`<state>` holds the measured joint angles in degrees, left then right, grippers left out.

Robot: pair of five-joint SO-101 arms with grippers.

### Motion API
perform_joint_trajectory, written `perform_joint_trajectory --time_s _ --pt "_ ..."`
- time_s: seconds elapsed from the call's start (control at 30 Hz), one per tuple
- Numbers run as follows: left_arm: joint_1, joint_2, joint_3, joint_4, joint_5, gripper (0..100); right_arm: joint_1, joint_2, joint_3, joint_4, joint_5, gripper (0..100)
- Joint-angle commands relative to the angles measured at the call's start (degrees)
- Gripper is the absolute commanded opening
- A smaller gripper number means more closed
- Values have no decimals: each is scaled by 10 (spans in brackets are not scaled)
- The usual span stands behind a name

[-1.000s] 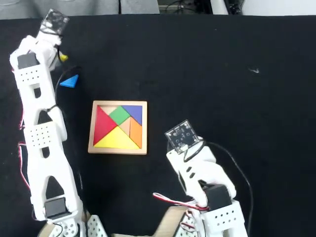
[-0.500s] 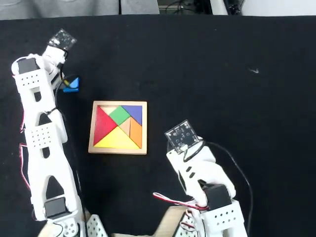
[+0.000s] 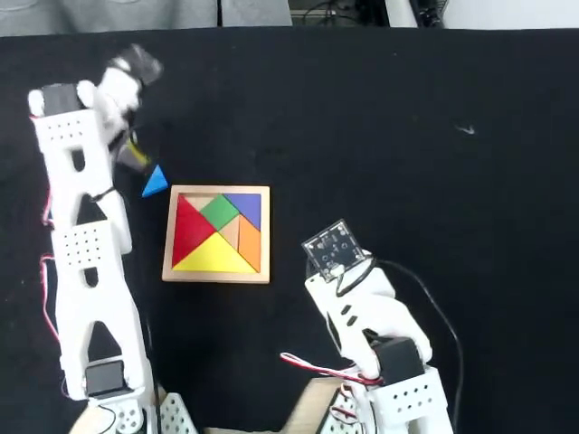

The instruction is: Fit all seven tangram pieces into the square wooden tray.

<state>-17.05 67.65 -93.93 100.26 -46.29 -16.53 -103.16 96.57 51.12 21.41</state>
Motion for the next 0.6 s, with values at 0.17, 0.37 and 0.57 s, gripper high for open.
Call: perform_joint_trajectory --time_s 0.17,0.37,0.57 --pt "25 -145 211 5 200 300 -8 -46 0 2 7 12" --pt "34 -146 324 -68 193 300 -8 -46 0 2 7 12" --pt "43 -146 385 -114 193 300 -8 -46 0 2 7 12"
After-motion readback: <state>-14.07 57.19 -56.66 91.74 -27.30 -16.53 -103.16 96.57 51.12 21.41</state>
